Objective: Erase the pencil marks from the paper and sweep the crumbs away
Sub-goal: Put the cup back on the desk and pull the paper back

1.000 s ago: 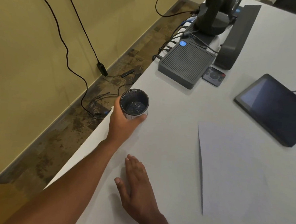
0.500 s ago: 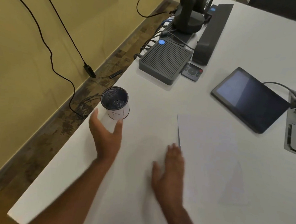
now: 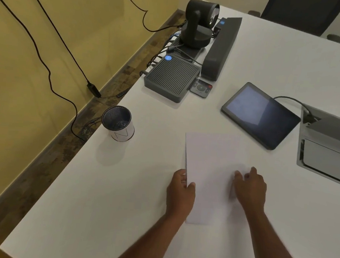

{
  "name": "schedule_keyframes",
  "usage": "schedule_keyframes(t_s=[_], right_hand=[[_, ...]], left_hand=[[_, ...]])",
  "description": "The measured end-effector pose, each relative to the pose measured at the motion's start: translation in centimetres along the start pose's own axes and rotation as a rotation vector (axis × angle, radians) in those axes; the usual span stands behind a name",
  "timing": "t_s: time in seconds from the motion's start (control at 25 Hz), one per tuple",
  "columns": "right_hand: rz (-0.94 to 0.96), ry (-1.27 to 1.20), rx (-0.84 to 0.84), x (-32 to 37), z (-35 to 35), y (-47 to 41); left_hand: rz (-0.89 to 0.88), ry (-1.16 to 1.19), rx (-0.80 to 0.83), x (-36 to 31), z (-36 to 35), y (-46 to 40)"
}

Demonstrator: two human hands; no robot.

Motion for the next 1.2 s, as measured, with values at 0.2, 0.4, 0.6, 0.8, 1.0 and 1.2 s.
schedule_keyframes(t_s=[0.2,0.4,0.6,0.8,1.0,1.2], right_hand=[[-0.109,-0.219,0.076,-0.6,0.7,0.4],[-0.139,-0.475,0.17,0.3,1.2,2.2],[0.044,-0.464,0.244,5.1,-1.8,7.1],[0.183,-0.285,0.27,7.7,-4.6,9.3],[0.253,-0.111,0.051,6.9,-3.1,5.9],[0.275,-0.058,0.093,8.5,-4.1,4.3]], left_hand=[[0.022,-0.014,-0.057,-0.8,0.5,-0.2],[-0.07,0.038,-0.156,-0.8,4.0,-0.1],[-0.069,0.042,-0.339,2.0,11.3,0.6],[-0.022,-0.107,-0.418,3.9,15.1,0.5],[-0.067,-0.158,-0.43,3.5,14.9,0.0],[-0.131,-0.179,-0.465,3.4,14.4,0.1]])
Point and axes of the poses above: each hand's wrist, its own y-axis away from the middle knuckle, its own z-axis out of the back of the hand, x = y × z, the point moved 5 cm from there along -y, towards the middle knuckle, and after that the axes turned 4 degrees about y, right-handed, at the moved point
